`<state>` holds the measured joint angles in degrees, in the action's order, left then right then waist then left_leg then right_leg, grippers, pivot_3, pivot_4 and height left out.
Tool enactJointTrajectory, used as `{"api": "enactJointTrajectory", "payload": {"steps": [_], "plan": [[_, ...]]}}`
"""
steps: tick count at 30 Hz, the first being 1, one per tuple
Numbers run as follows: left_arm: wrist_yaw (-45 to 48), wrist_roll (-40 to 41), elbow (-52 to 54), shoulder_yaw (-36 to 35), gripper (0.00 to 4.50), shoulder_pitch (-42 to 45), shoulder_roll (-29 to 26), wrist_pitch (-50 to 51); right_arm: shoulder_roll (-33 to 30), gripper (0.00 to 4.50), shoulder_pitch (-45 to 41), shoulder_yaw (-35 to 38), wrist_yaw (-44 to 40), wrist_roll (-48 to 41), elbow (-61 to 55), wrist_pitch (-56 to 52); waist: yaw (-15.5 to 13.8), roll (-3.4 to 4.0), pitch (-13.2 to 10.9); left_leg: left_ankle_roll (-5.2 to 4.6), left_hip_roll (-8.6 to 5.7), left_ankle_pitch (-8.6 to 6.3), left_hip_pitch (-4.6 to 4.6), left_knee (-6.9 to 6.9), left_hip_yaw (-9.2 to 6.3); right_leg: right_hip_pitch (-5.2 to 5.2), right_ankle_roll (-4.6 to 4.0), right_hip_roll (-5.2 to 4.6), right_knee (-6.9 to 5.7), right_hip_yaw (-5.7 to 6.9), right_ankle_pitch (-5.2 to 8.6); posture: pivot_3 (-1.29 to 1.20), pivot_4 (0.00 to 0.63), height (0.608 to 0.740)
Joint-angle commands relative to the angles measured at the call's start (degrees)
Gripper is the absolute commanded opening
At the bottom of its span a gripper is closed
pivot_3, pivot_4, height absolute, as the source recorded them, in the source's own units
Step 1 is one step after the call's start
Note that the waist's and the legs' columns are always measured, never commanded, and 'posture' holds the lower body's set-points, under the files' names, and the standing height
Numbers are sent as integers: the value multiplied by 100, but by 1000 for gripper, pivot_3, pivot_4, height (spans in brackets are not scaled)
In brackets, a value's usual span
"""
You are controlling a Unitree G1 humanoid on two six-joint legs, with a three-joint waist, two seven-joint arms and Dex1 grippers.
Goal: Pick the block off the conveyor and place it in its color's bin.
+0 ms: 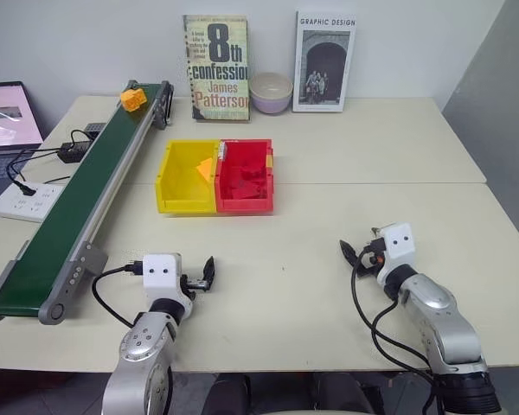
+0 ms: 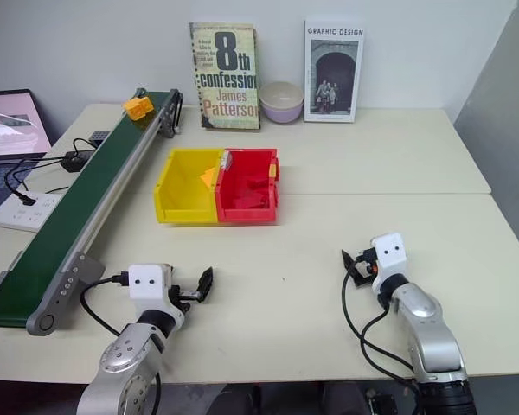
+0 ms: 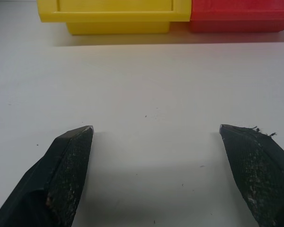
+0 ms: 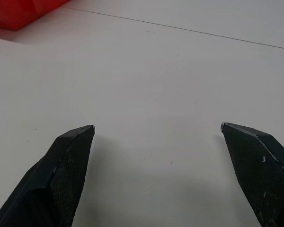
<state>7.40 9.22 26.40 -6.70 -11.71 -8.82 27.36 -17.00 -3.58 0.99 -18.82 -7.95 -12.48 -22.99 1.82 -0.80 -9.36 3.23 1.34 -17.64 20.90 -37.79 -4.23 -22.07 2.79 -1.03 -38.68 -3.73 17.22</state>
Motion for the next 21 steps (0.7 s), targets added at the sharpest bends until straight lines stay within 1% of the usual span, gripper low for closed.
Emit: {"api": "enactJointTrajectory", "payload": {"steps": [1,8,14,17,21], "plan": [[-4,52,252,-63,4451,17,-37,17,11,4500,-92,39,-19,-44,-73,73,1,0,0,0,0,0,0,0,0,0,0,0,0,0,0,0,150,740],[-24,-22,279,-105,4451,-155,-61,-82,1,4500,-153,37,-64,-52,11,100,1,0,0,0,0,0,0,0,1,0,0,0,1,-1,0,0,150,740],[22,45,525,-214,4451,-356,-182,-7,-20,4500,-242,22,-154,-55,103,150,1,-1,0,0,0,0,0,0,1,0,0,0,0,-1,0,0,150,740],[199,313,754,-365,4451,-500,-228,91,-74,4500,-335,14,-274,-62,157,169,1,-2,-1,0,1,0,0,0,1,0,0,0,1,-1,0,0,150,740],[786,1142,1254,-1066,4451,-973,-527,262,-276,4500,-562,-18,-740,-261,123,81,21,-5,-12,0,6,0,0,1,2,-2,0,0,1,-3,0,0,150,740]]}}
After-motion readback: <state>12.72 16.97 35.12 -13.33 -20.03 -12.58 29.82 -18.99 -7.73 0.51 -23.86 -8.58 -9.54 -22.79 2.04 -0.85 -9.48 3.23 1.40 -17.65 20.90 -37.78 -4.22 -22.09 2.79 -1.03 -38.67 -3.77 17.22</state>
